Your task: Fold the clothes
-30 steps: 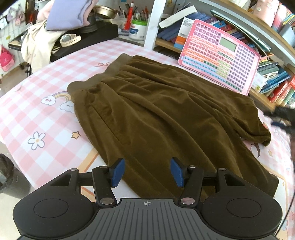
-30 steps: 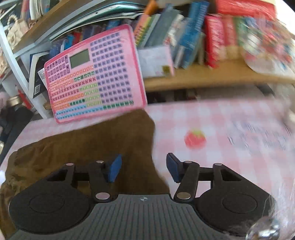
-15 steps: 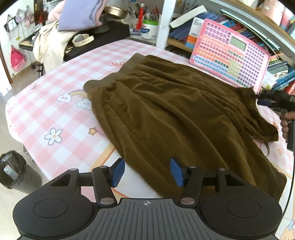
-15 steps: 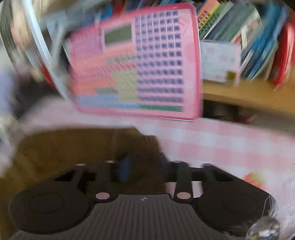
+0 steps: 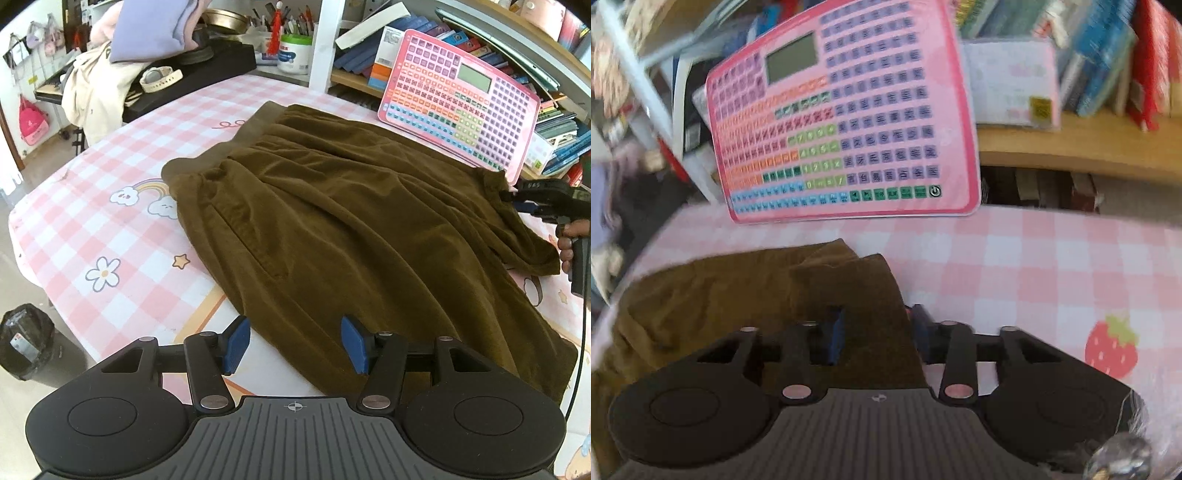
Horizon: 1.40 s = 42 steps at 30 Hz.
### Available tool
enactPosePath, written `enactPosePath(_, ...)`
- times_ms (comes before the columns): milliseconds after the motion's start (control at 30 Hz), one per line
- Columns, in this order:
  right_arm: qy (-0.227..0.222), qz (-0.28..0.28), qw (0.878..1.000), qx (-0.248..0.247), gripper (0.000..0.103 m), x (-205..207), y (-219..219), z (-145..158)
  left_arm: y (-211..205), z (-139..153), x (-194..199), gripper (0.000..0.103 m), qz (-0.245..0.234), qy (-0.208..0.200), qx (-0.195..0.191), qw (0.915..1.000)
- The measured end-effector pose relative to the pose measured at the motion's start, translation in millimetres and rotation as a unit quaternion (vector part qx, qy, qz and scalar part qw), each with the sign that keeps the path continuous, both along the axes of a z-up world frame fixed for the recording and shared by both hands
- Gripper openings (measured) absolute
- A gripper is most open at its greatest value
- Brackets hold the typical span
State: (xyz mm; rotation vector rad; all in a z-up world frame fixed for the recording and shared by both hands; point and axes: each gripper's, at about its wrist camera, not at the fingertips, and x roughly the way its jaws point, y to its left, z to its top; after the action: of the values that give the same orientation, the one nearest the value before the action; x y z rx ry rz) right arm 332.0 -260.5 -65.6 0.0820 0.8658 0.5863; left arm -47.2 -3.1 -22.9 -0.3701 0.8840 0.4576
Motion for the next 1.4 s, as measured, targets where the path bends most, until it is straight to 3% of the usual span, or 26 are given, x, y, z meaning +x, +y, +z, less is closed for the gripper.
enactPosePath(100, -0.048, 0.006, 0.997, -0.061, 0.005, -11.7, 14.1, 8.0, 0.4, 0.4, -0.2, 0.056, 0.004, -0.002, 0.001, 1.0)
enactPosePath(167, -0.125, -0.083, 0.986, -0.076, 0.005, -31.2, 4.0, 26.6, 1.0, 0.8, -0.9, 0.056, 0.008, -0.004, 0.001, 1.0)
enactPosePath(200, -0.164, -0.128, 0.975, -0.082, 0.005, -41.1, -1.4, 36.1, 1.7, 0.5, -0.9, 0.056, 0.011, -0.005, 0.0, 0.9999)
enactPosePath(233, -0.166, -0.161, 0.97, -0.079, 0.01, -42.5, -7.7, 40.3, 2.4, 0.0, -0.5, 0.056, 0.012, -0.005, -0.002, 0.9999)
enactPosePath(267, -0.148, -0.165, 0.972, -0.081, 0.014, -37.4, -11.8, 39.3, 2.4, -0.1, 0.4, 0.056, 0.011, -0.006, -0.003, 0.9999)
enactPosePath(300, -0.128, -0.167, 0.974, -0.083, 0.032, -31.9, -15.8, 38.0, 1.7, 0.2, 1.8, 0.056, 0.007, -0.007, -0.003, 0.9999)
enactPosePath(333, -0.12, -0.16, 0.977, -0.077, 0.04, -28.3, -22.2, 36.8, 0.7, 0.9, 3.1, 0.056, 0.003, -0.009, -0.002, 1.0)
enactPosePath(467, -0.11, -0.178, 0.975, -0.072, 0.035, -32.9, -57.3, 38.9, -2.5, 3.3, 3.2, 0.056, -0.01, -0.018, 0.0, 0.9998)
enactPosePath(533, -0.075, -0.177, 0.98, -0.056, 0.021, -37.5, -73.6, 37.8, -2.1, 2.0, 3.4, 0.056, -0.01, -0.019, -0.004, 0.9998)
enactPosePath(667, -0.045, -0.109, 0.993, -0.023, 0.015, -75.4, -85.4, 30.3, -1.2, -0.7, 3.8, 0.056, -0.01, -0.021, -0.012, 0.9997)
enactPosePath(733, -0.039, -0.064, 0.997, -0.034, 0.013, -94.6, -79.2, 24.8, -2.5, -0.5, 4.6, 0.056, -0.015, -0.023, -0.013, 0.9995)
enactPosePath(800, -0.034, -0.038, 0.995, -0.088, 0.01, -105.4, -69.6, 15.9, -3.7, 0.5, 4.3, 0.056, -0.021, -0.026, -0.012, 0.9994)
enactPosePath(867, -0.042, -0.043, 0.991, -0.118, 0.0, -106.8, -70.2, 6.7, -2.2, 1.4, 2.6, 0.056, -0.023, -0.028, -0.009, 0.9993)
enactPosePath(967, -0.054, -0.065, 0.987, -0.139, 0.0, -100.2, -68.7, 7.9, 7.8, 2.9, -1.4, 0.056, -0.014, -0.033, -0.008, 0.9993)
enactPosePath(1067, -0.054, -0.074, 0.988, -0.122, 0.0, -102.2, -66.2, 18.7, 27.0, 5.0, -4.5, 0.056, 0.002, -0.048, -0.008, 0.9988)
enactPosePath(1200, -0.075, -0.071, 0.989, -0.103, 0.01, -140.1, -68.5, 40.7, 66.9, 2.6, -4.9, 0.056, 0.036, -0.067, -0.019, 0.997)
enactPosePath(1400, -0.049, -0.096, 0.99, -0.089, 0.01, -224.0, -72.8, 49.8, 133.0, -6.2, 10.5, 0.056, 0.085, -0.097, -0.061, 0.9898)
